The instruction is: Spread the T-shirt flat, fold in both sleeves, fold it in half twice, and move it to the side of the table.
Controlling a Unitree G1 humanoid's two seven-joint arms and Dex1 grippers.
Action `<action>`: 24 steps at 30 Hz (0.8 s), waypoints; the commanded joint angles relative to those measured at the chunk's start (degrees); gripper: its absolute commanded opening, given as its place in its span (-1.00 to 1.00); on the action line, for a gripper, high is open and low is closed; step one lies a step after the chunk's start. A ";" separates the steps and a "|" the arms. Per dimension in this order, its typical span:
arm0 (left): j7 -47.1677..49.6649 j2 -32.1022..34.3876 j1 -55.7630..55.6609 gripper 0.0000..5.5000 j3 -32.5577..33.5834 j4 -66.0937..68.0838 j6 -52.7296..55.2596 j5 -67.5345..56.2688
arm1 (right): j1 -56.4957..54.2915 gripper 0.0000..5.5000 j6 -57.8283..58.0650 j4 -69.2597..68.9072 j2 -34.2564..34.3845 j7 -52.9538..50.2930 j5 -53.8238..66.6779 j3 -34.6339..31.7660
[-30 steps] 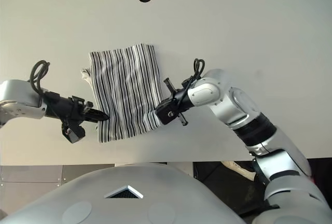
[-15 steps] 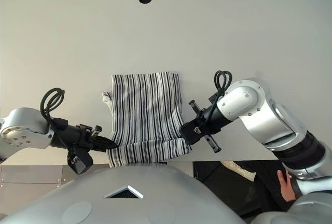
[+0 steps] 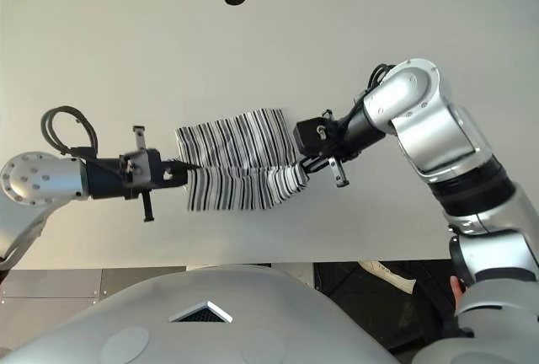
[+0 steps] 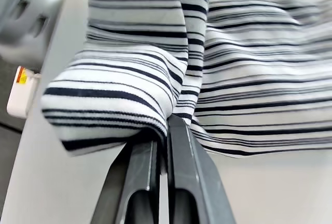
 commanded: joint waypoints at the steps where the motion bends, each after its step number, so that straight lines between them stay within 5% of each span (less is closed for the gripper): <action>1: 2.41 -2.36 -1.96 -0.96 2.36 3.86 7.98 -0.91 | -5.61 -0.95 2.50 7.40 2.20 -0.25 0.54 -1.29; 7: 6.26 -6.36 -1.16 -0.96 5.65 5.08 19.35 -4.65 | -12.75 -0.95 8.49 18.06 6.72 0.43 2.37 -1.55; 16: 18.27 -21.10 -3.37 -0.96 16.86 7.81 36.45 -16.32 | -24.85 -0.95 19.23 39.01 20.43 -10.05 -2.62 1.77; 21: 23.46 -26.45 -5.00 -0.96 21.58 10.82 41.54 -19.03 | -30.09 -0.95 11.50 50.90 24.83 -10.04 -7.66 4.87; 24: 26.11 -28.71 -5.80 -0.76 24.69 13.97 43.83 -19.64 | -33.00 -0.77 4.44 60.98 28.44 -12.17 -11.45 5.59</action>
